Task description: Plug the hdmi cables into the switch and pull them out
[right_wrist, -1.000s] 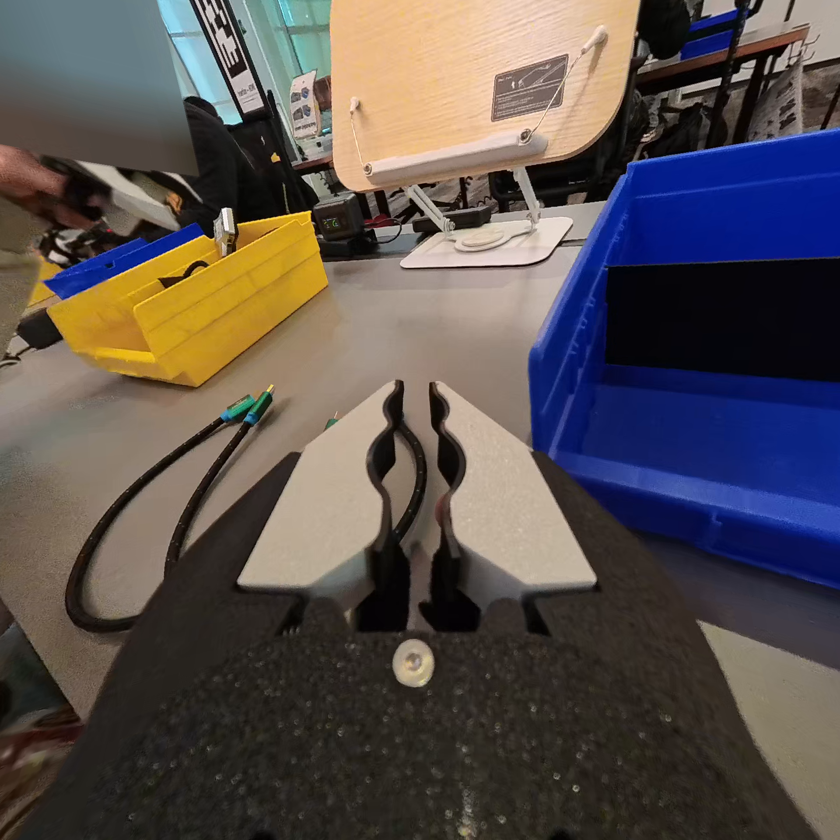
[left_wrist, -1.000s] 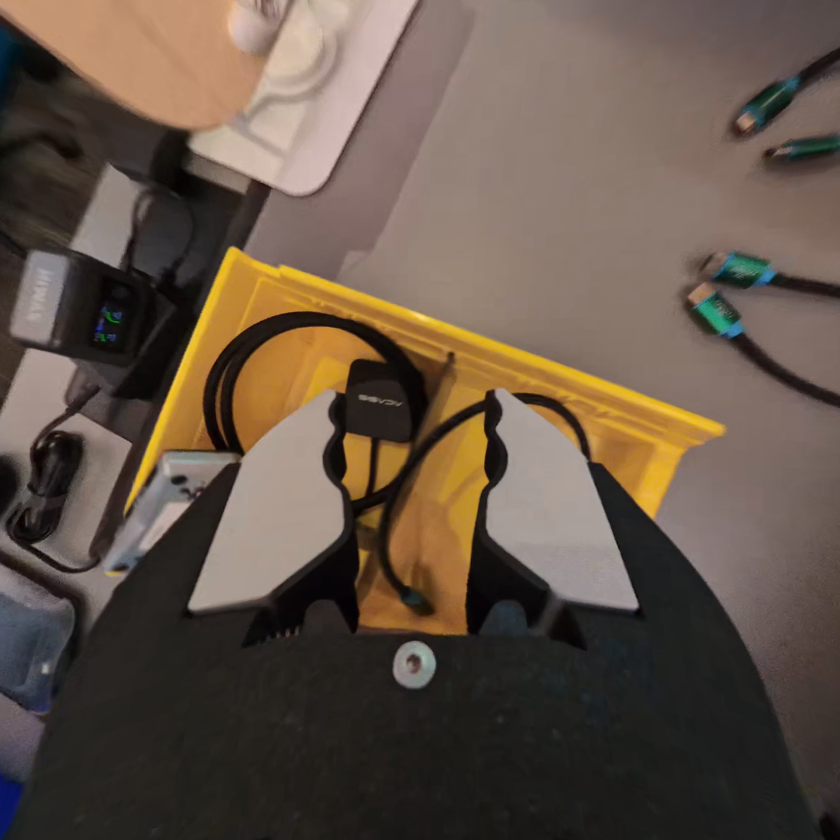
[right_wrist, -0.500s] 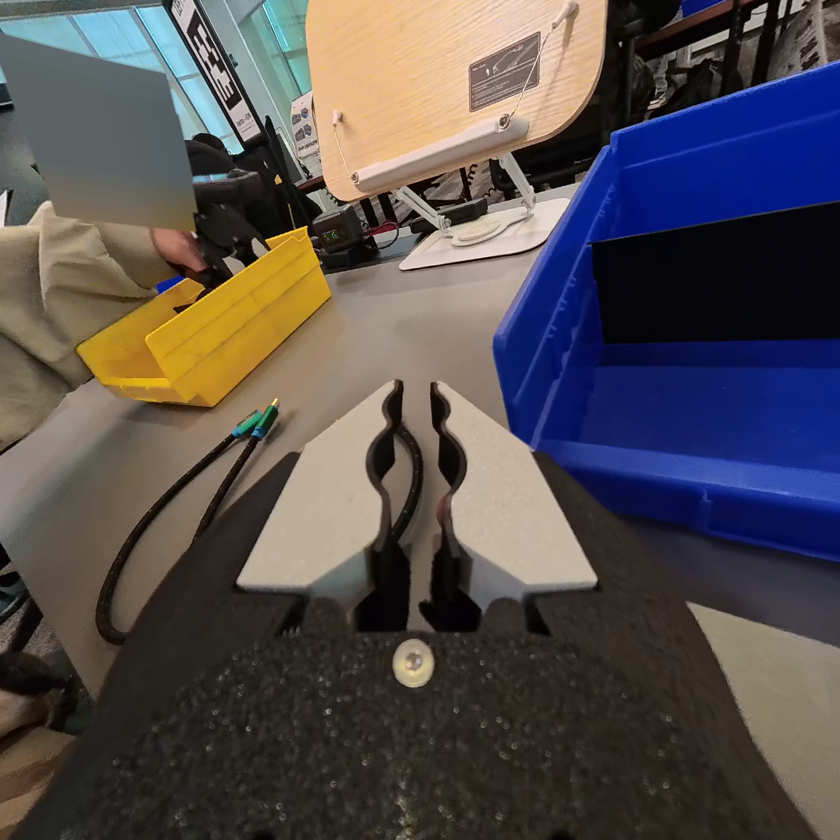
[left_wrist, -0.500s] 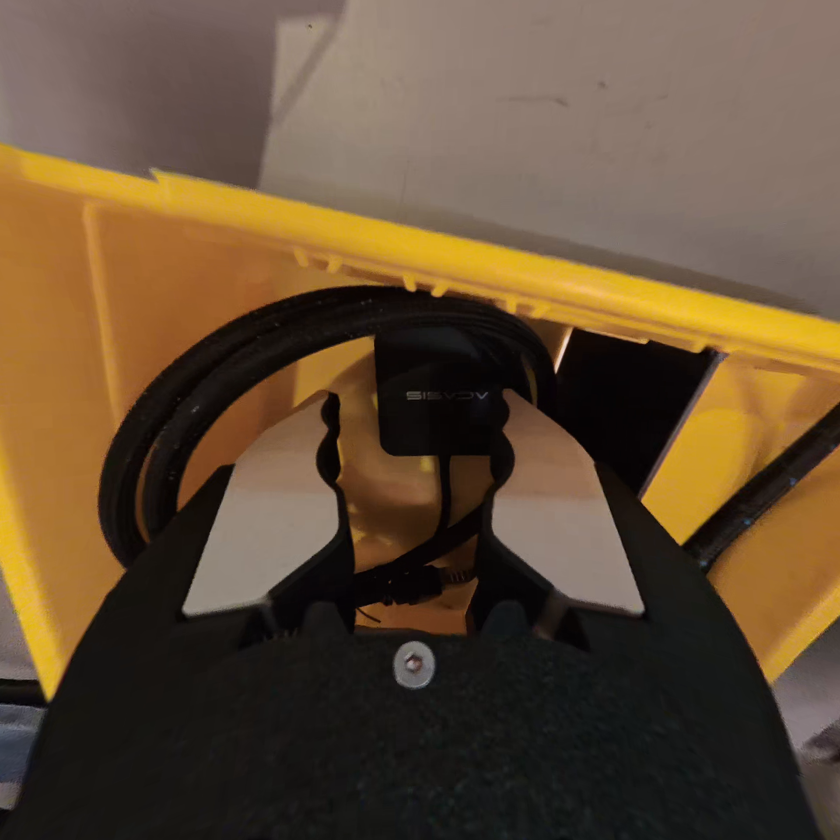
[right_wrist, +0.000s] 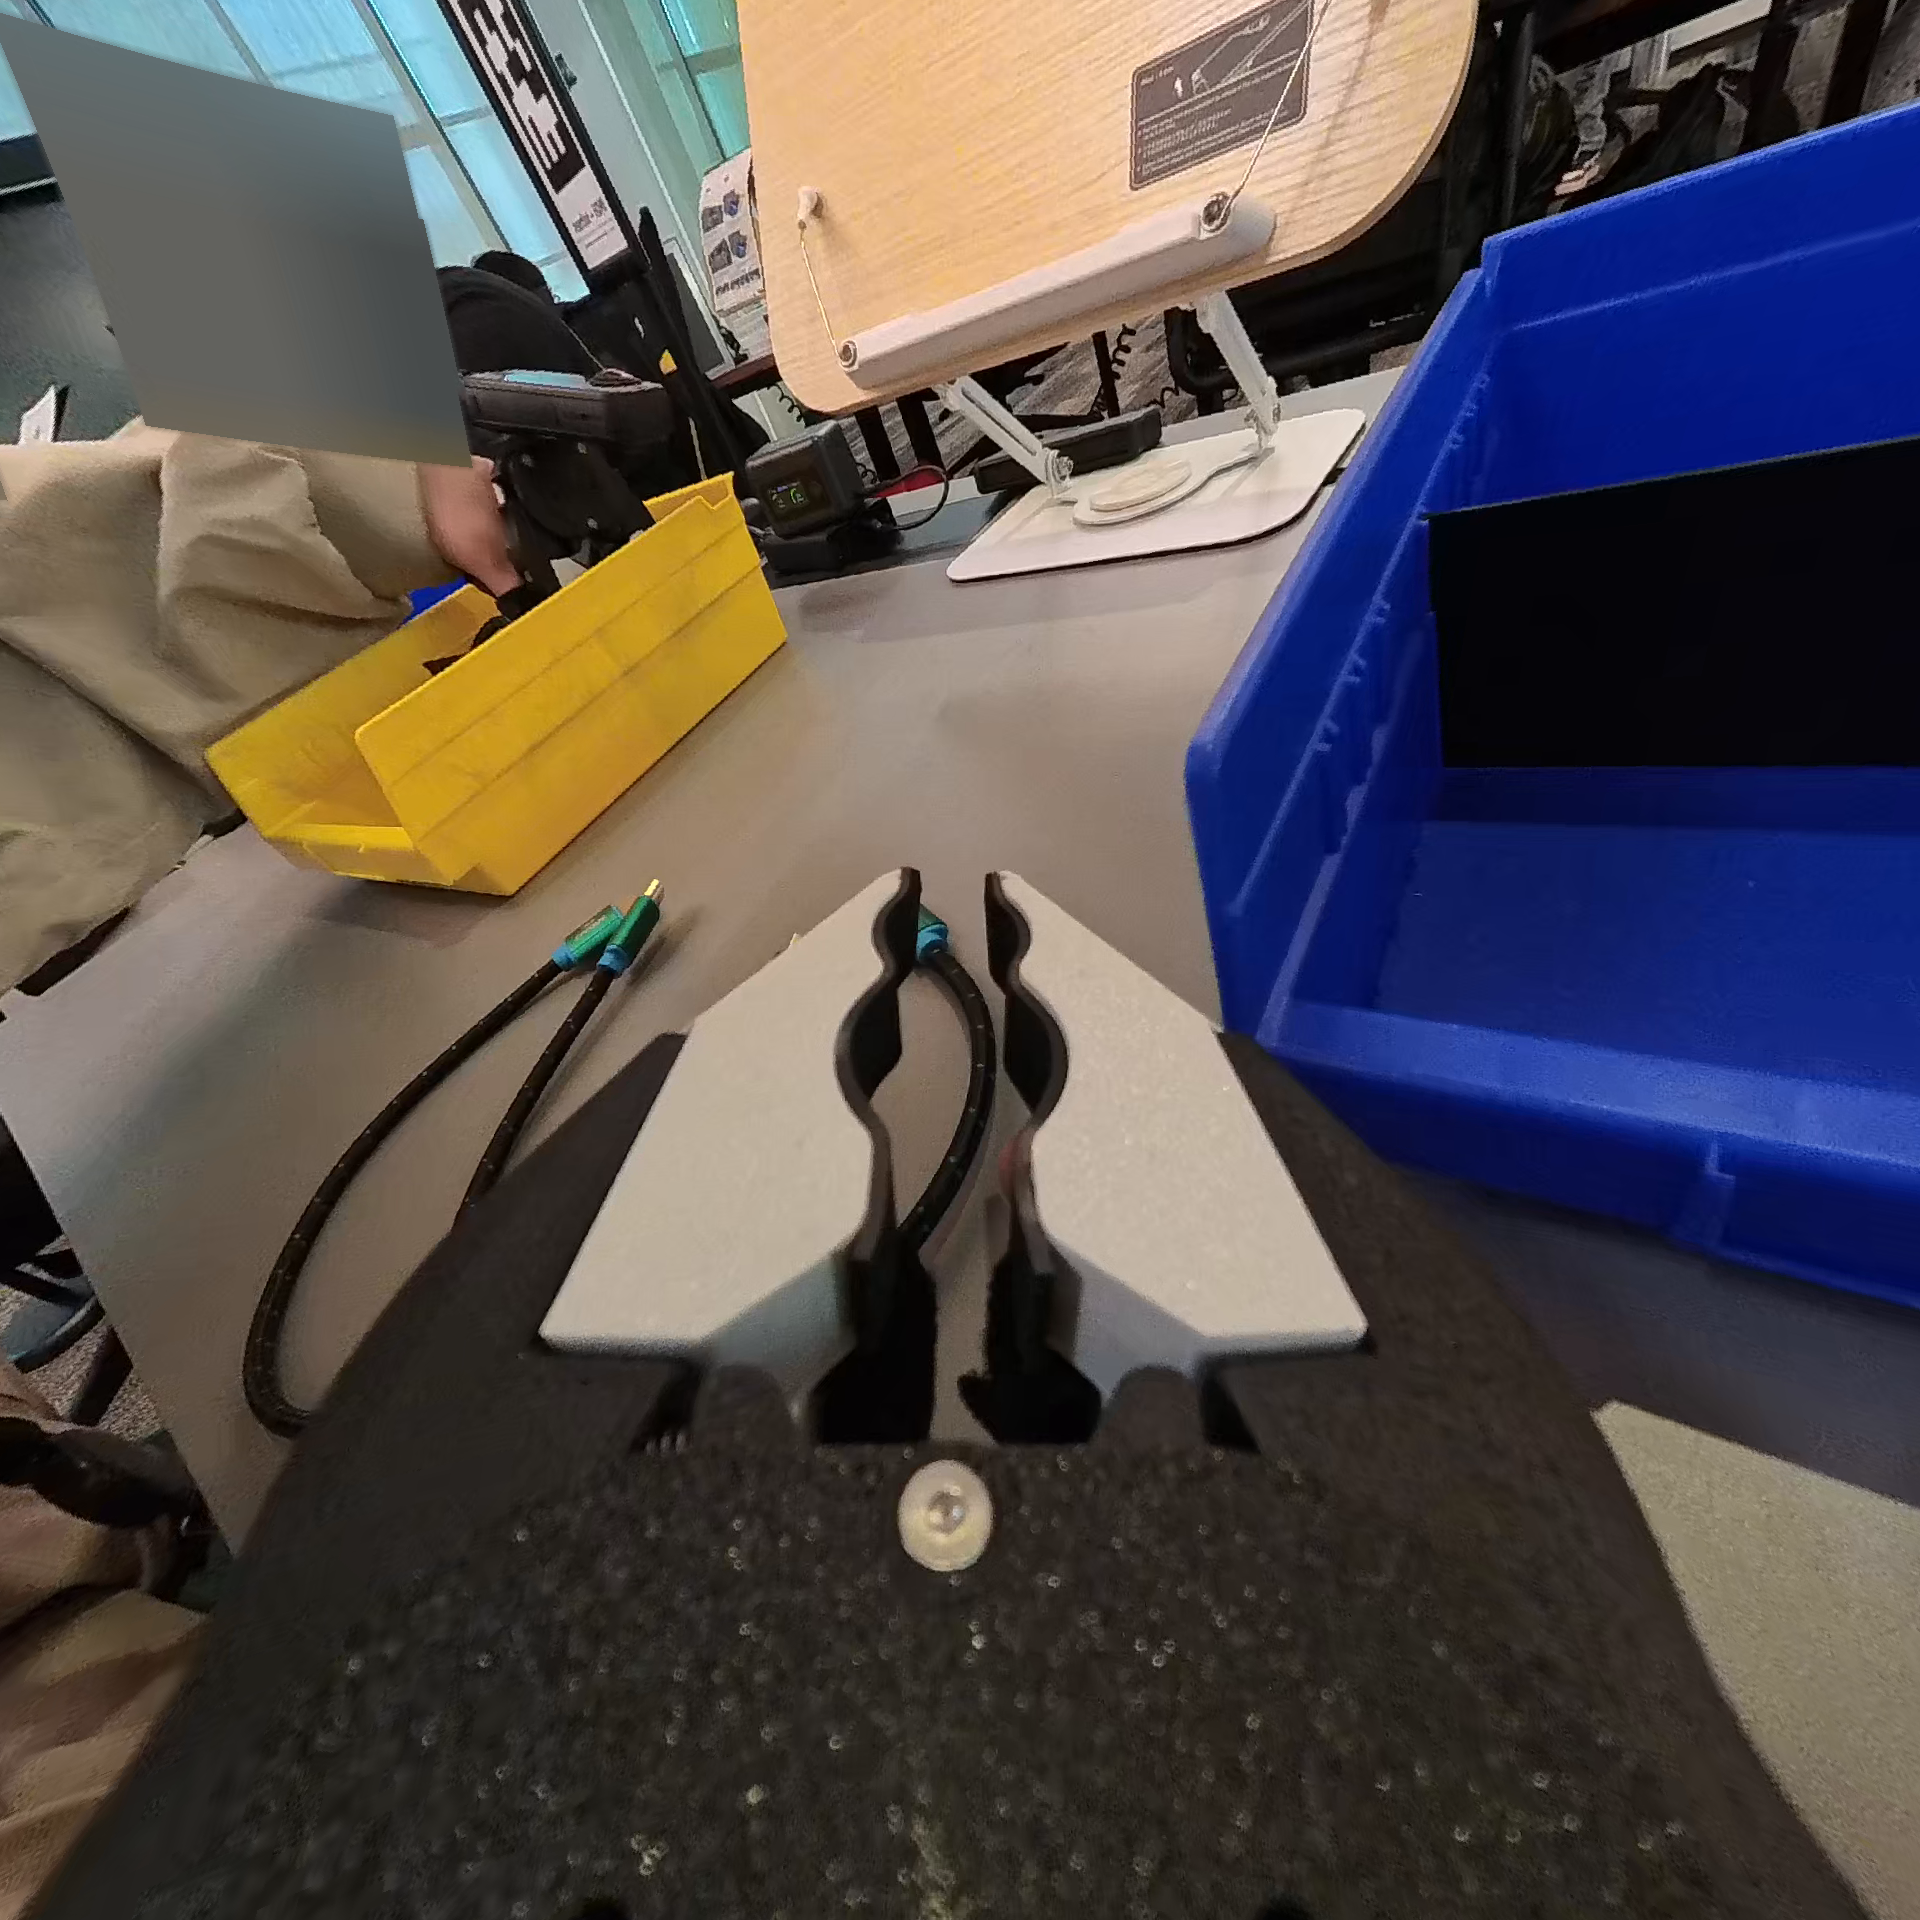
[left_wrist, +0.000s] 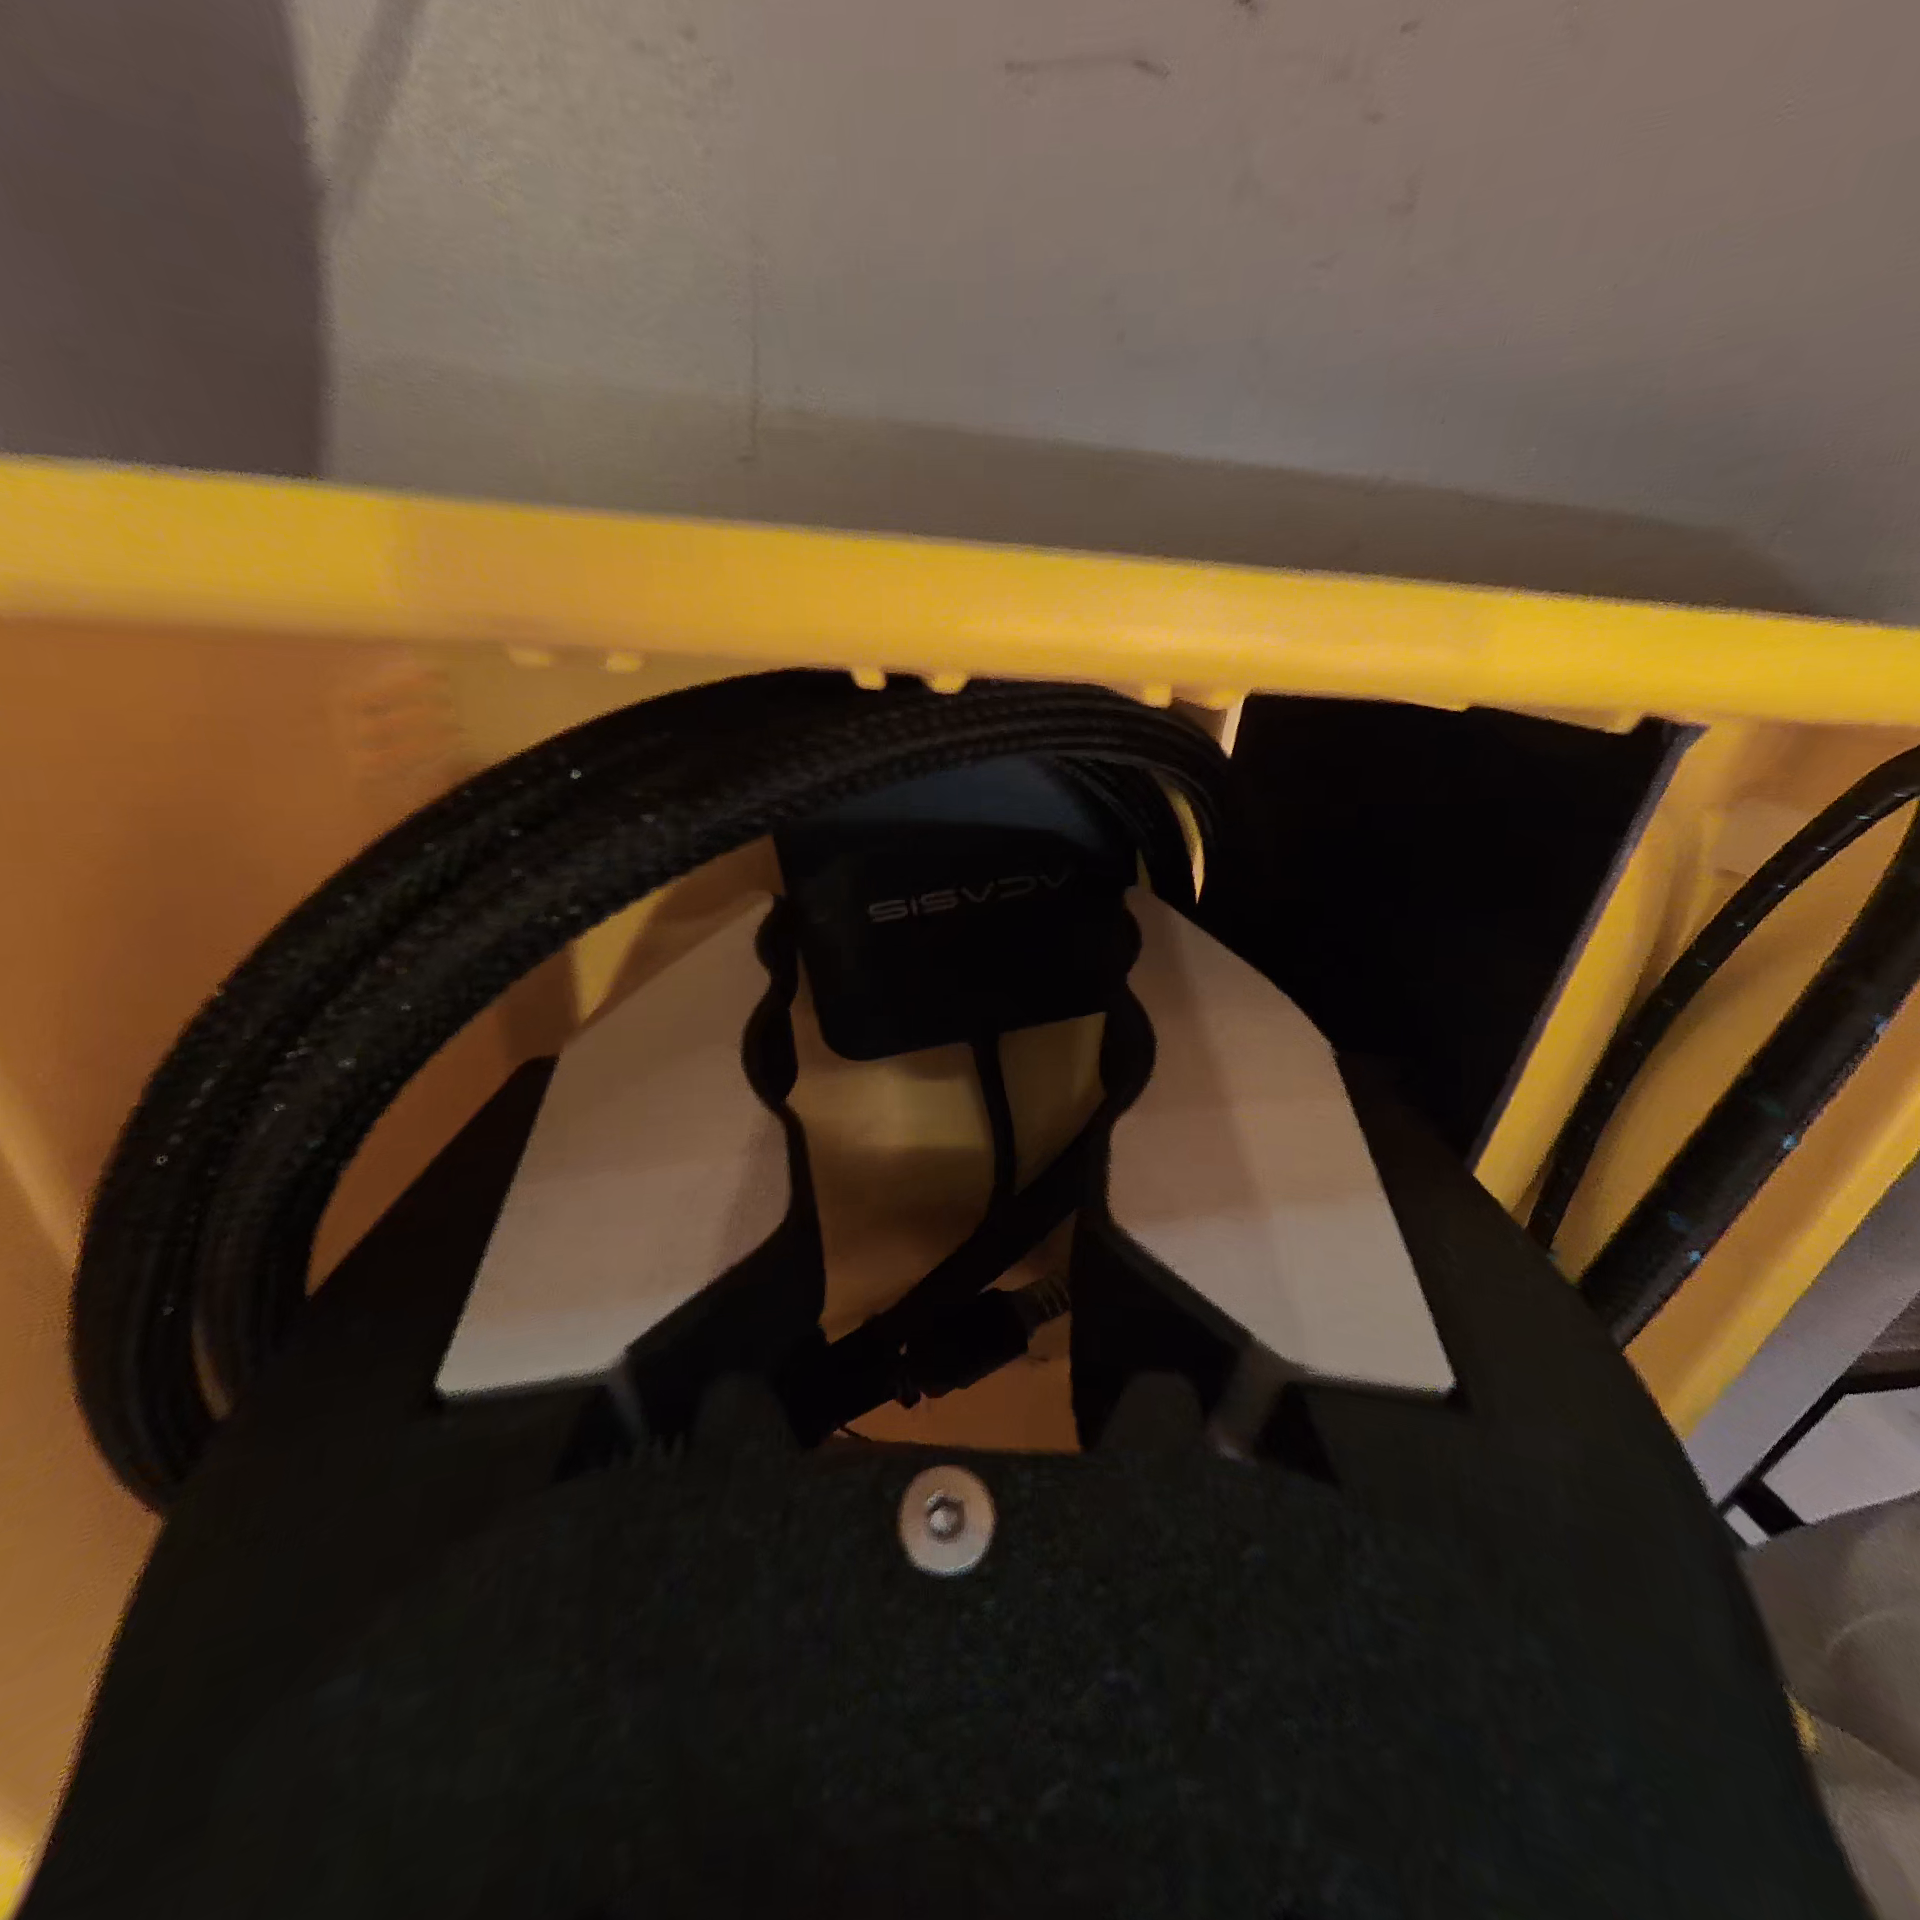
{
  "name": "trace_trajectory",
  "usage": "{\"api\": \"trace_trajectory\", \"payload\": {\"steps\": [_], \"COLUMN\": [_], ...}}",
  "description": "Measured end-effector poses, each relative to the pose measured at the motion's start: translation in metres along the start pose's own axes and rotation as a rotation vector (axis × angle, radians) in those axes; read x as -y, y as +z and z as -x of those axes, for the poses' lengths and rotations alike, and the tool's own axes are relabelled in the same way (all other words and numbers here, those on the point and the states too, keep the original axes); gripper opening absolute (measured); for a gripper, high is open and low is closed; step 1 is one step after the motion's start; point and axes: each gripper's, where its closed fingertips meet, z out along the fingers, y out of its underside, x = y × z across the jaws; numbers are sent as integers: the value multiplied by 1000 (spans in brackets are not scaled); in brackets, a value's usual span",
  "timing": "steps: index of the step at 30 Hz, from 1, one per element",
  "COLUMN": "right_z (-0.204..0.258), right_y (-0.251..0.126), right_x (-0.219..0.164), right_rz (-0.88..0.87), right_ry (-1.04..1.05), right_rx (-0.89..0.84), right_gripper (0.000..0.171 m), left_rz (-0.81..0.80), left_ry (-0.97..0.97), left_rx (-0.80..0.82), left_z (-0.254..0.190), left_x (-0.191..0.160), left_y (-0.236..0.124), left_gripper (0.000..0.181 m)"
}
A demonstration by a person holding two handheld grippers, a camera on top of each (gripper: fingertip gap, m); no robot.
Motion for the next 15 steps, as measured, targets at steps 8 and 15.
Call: {"api": "trace_trajectory", "payload": {"steps": [8, 15], "right_z": [1, 0], "right_y": [-1, -3], "right_x": [2, 5], "right_rz": [-6, -11], "right_ry": [-3, -15], "right_rx": [1, -4], "right_gripper": [11, 11], "left_rz": [-68, -96], "left_ry": [-2, 11], "left_rx": [50, 74], "left_z": [5, 7], "left_x": [4, 6], "left_y": [-7, -24], "left_gripper": [35, 7]}}
